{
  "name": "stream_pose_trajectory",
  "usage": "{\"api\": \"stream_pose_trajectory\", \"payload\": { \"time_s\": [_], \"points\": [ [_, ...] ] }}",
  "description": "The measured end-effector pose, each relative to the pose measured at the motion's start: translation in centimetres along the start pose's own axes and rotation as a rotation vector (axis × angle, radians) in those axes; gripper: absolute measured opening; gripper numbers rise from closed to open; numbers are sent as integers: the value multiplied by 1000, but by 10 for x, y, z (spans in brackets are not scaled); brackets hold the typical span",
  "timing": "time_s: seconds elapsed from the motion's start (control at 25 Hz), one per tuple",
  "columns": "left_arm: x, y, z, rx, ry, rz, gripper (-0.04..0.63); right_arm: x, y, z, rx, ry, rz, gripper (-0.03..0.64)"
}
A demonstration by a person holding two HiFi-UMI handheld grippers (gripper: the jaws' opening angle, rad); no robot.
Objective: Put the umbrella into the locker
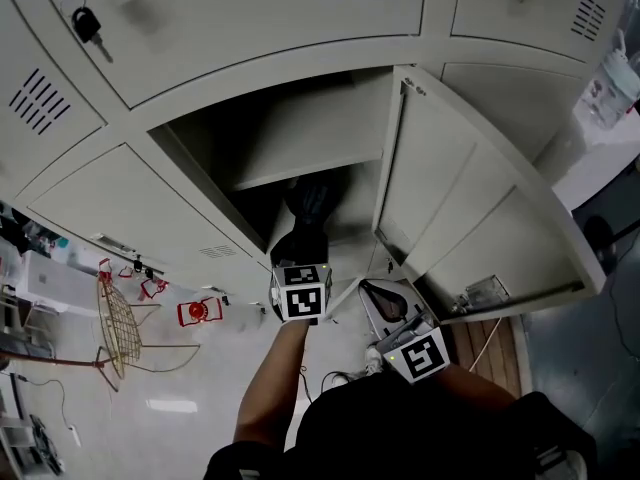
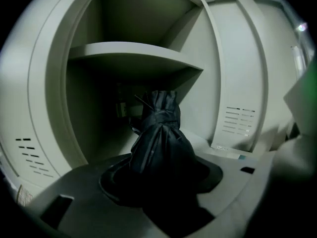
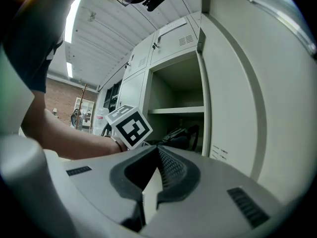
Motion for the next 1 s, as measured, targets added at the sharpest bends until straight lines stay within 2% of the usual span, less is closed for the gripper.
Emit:
{"api": "stream_pose_trajectory", "payload": {
  "time_s": [0.2,0.44,1.0],
  "points": [
    [20,-6,-16,42,-23,-4,232,8,3,8,-32,-24,-22,-2],
    [44,-17,-32,118,-66,-24,233,14,6,12,-22,-37,-20,-2],
    [100,-39,-55,205,-195,-28,236,28,12,8,-29,-36,-15,-2]
  ]
}}
Point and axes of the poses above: the fingertips, and each gripper's own axes: x forward along the fingers, y to its right, z out of its underside, the point moved 9 cm from there along -x, backward along the fingers, and after that the axes turned 7 degrees about z, right-handed, at the moved point
